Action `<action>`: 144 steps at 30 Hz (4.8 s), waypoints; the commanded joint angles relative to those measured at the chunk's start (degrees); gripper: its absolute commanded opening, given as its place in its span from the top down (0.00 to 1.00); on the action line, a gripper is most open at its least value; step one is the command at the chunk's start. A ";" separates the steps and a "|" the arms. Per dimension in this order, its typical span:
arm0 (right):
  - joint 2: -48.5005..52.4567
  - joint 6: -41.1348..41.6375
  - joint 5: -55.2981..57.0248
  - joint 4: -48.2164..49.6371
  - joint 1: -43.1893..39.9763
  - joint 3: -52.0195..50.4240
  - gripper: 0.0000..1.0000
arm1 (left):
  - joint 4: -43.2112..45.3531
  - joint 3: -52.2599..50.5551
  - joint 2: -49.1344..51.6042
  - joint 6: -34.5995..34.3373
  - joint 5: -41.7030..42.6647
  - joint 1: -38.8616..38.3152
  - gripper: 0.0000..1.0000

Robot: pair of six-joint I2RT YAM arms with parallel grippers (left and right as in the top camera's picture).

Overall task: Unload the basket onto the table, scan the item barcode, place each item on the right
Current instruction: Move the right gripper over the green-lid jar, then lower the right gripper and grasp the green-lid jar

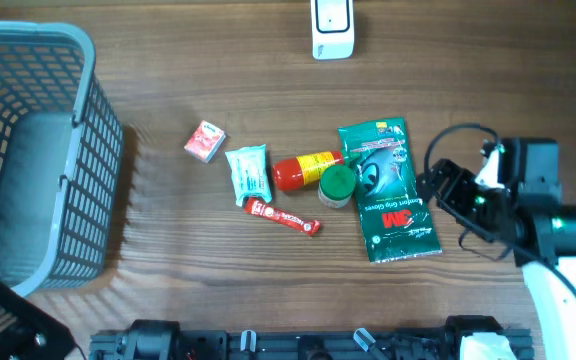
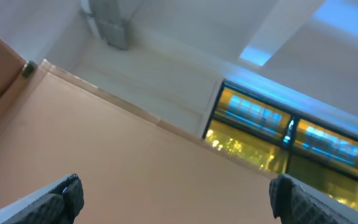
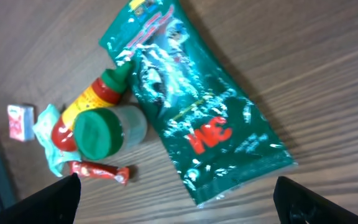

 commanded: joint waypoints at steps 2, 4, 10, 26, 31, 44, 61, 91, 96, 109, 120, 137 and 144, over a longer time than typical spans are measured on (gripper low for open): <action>7.65 17.09 5.01 -5.25 8.81 9.25 0.00 | 3.52 -8.41 -5.99 -6.14 2.45 0.39 0.00; 9.40 20.81 6.12 -5.79 11.17 10.19 0.01 | 4.72 -11.34 -7.19 -10.51 2.47 0.39 0.00; 13.33 22.29 1.20 0.35 12.24 10.19 0.00 | 8.35 -18.32 -8.13 -12.26 3.30 0.42 0.00; 23.85 56.50 -2.32 5.16 22.99 10.19 0.01 | 5.57 -21.84 -12.35 -5.38 5.75 0.42 0.00; 30.47 64.59 -1.92 7.72 26.51 10.38 0.01 | 1.62 -21.84 -12.35 -4.46 -0.22 0.42 0.00; 42.21 67.04 -1.14 13.70 26.75 11.21 0.17 | -0.61 -21.84 -12.35 -4.48 -2.80 0.42 0.00; 43.56 61.02 2.62 -0.22 26.82 25.24 0.00 | -0.63 -21.84 -12.35 -4.48 -2.78 0.42 0.00; 53.94 -7.82 16.83 -3.54 28.89 26.16 0.32 | -3.08 -21.84 -12.35 -4.48 -2.78 0.39 0.00; 53.94 -10.32 17.27 -2.38 29.24 26.16 0.28 | -9.20 -21.86 -11.67 -4.48 0.48 0.39 0.00; 45.33 36.65 16.11 -17.94 28.24 35.82 0.00 | -17.42 -28.30 -10.54 -4.48 10.64 0.35 0.00; 46.64 61.53 8.39 -7.23 25.49 26.49 0.00 | -21.90 -28.55 -10.54 -4.50 9.97 0.35 0.00; 47.36 60.11 9.77 7.54 25.49 14.95 0.02 | -28.50 -28.55 -10.54 -4.48 9.92 0.35 0.00; 47.36 49.81 13.73 7.54 25.49 14.95 0.02 | -28.52 -28.55 -10.54 -4.48 9.94 0.35 0.00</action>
